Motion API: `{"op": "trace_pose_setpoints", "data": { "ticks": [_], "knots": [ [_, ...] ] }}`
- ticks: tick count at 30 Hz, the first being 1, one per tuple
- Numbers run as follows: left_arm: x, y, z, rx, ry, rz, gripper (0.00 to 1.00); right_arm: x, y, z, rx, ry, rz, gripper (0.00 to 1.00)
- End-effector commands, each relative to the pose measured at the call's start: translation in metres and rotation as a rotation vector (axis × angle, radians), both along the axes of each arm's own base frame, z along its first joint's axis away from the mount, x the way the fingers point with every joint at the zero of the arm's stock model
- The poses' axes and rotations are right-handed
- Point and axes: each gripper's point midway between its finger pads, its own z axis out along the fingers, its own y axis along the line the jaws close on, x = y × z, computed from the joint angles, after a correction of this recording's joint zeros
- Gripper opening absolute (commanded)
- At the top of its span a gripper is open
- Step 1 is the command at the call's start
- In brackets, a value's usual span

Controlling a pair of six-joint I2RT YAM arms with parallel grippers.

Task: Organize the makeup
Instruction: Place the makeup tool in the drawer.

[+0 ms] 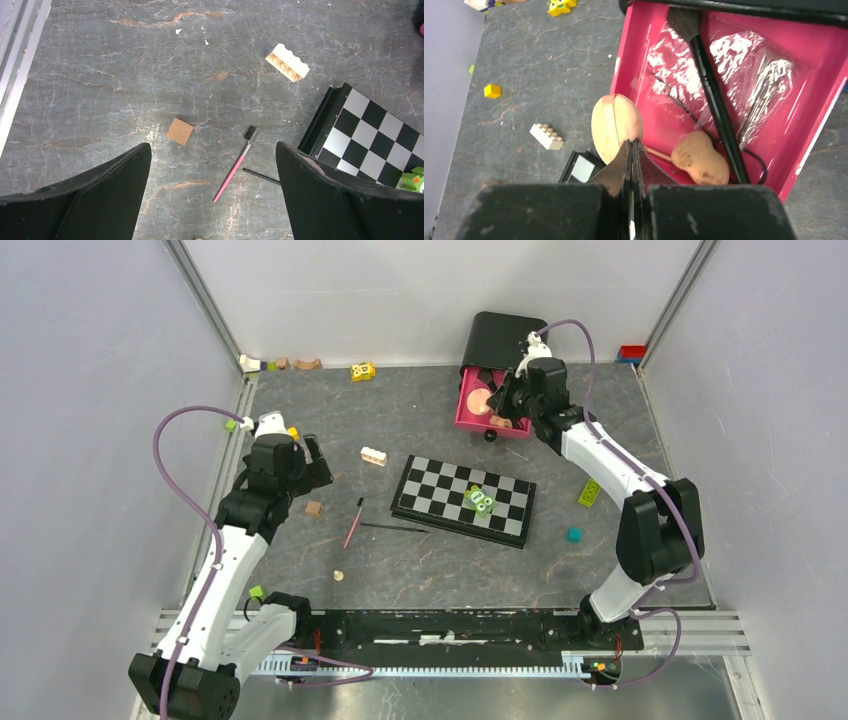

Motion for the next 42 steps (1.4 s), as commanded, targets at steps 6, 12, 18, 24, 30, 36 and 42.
{"op": "trace_pose_setpoints", "data": {
  "ticks": [6, 12, 18, 24, 30, 36, 42],
  "knots": [
    [0.006, 0.009, 0.007, 0.040, -0.019, 0.016, 1.00, 0.045, -0.004, 0.010, -0.012, -0.035, -0.027, 0.00],
    [0.005, 0.009, 0.007, 0.044, -0.016, 0.017, 1.00, 0.054, -0.002, -0.006, -0.029, -0.008, -0.029, 0.00],
    [0.006, 0.010, 0.006, 0.043, -0.011, 0.020, 1.00, 0.053, -0.006, -0.016, -0.056, 0.007, -0.035, 0.00],
    [0.007, 0.009, 0.004, 0.039, -0.003, 0.016, 1.00, 0.052, -0.006, -0.023, -0.062, 0.026, -0.028, 0.00],
    [0.007, 0.010, 0.004, 0.043, 0.000, 0.016, 1.00, 0.050, 0.000, -0.032, -0.065, 0.047, 0.010, 0.00],
    [0.007, 0.010, 0.004, 0.045, -0.001, 0.017, 1.00, 0.049, 0.001, -0.035, -0.071, 0.052, 0.023, 0.02],
    [0.006, 0.011, 0.004, 0.046, -0.003, 0.020, 1.00, 0.050, 0.002, -0.036, -0.074, 0.054, 0.032, 0.08]
  ]
}}
